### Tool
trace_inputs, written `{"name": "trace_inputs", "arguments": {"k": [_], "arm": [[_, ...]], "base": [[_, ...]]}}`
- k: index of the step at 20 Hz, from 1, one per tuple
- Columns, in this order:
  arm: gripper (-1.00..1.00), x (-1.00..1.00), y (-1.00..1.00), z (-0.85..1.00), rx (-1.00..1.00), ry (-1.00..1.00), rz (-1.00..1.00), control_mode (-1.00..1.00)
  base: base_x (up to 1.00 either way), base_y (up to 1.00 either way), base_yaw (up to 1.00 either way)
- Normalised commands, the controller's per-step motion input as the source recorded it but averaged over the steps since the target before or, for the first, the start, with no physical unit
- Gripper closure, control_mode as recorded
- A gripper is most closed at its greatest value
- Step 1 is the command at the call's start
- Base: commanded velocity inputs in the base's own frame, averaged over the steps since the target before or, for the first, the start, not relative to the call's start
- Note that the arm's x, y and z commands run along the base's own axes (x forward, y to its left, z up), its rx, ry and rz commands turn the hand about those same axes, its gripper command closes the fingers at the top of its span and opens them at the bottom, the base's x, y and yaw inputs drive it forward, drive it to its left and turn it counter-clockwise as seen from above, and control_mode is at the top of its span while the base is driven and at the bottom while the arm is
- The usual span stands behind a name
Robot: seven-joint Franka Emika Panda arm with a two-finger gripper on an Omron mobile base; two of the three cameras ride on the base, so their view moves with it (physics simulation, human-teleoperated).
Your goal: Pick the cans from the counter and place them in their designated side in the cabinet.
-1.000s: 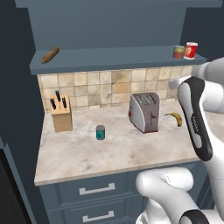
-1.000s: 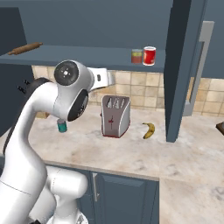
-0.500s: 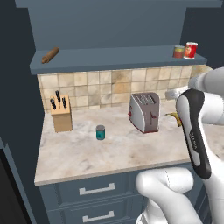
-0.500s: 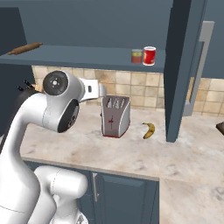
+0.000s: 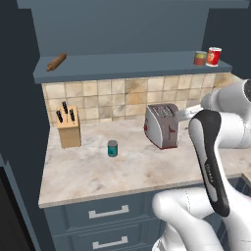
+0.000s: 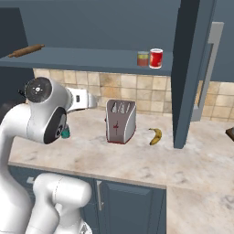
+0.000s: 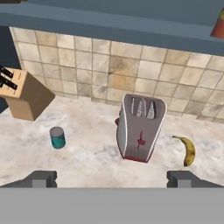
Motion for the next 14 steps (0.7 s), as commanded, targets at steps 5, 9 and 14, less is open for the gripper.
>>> {"name": "trace_inputs", "arguments": {"k": [5, 9, 14], "arm": [[-1.0, -0.16, 0.3, -0.13, 0.06, 0.04, 0.01, -1.0], [-1.0, -0.04, 0.05, -0.22, 0.06, -0.01, 0.03, -1.0], [-1.0, 0.0, 0.07, -0.29, -0.03, -0.01, 0.01, -1.0]], "base": [[0.0, 0.0, 0.0], [0.0, 0.0, 0.0], [0.0, 0.0, 0.0]]}}
